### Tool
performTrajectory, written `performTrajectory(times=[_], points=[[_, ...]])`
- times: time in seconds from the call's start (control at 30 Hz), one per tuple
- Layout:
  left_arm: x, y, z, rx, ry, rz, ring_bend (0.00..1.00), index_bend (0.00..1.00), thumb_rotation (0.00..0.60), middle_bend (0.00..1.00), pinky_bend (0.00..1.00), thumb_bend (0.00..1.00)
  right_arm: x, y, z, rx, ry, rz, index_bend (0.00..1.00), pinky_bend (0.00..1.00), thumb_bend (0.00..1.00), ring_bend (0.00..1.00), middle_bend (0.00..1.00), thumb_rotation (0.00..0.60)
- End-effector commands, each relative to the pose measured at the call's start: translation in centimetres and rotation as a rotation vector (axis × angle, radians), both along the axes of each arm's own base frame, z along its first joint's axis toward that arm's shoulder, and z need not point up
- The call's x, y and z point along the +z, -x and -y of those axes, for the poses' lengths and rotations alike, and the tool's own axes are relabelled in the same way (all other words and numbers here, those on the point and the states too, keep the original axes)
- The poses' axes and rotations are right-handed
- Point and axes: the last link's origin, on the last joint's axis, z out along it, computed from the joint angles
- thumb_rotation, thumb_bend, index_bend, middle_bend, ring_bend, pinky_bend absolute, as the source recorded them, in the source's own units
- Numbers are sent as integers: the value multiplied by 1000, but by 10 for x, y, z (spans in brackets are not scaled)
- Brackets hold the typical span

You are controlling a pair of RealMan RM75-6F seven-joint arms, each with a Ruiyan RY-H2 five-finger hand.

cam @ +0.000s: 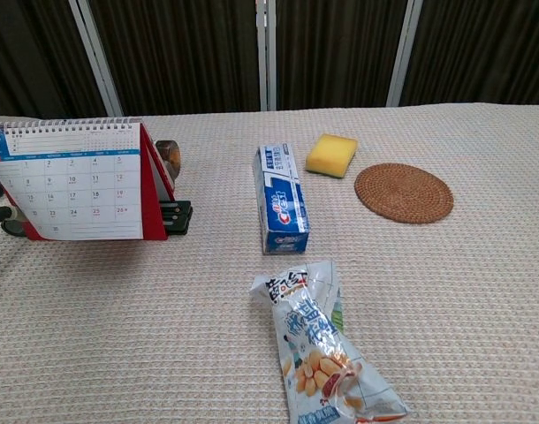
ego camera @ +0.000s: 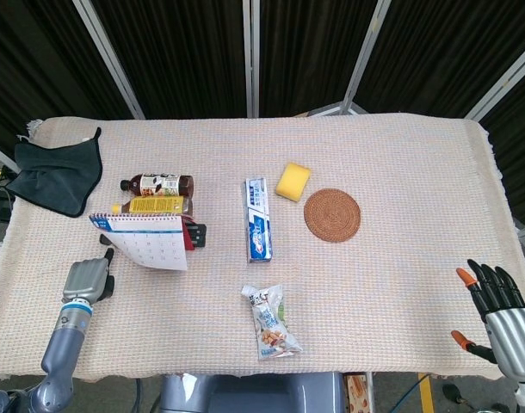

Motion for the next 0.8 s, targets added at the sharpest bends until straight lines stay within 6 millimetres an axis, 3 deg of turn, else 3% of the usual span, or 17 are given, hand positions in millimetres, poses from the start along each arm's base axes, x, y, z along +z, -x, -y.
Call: performTrajectory(times=[0.03,0.37,0.8], points=[[-2,-5,-1,-12,1,1,693,0,600,661,626,678,0,0,0,0,0,1,0,0,35,0,0,600],[-2,-21,-6,-44,-15,9,693,0,600,661,626,678,0,0,0,3,-2,1,0,0,35,0,0,600],[27,-40,3,-92,-52,8,693,0,600,661,626,678,-1,-2,-2,11,-4,2,0,0,35,0,0,600]])
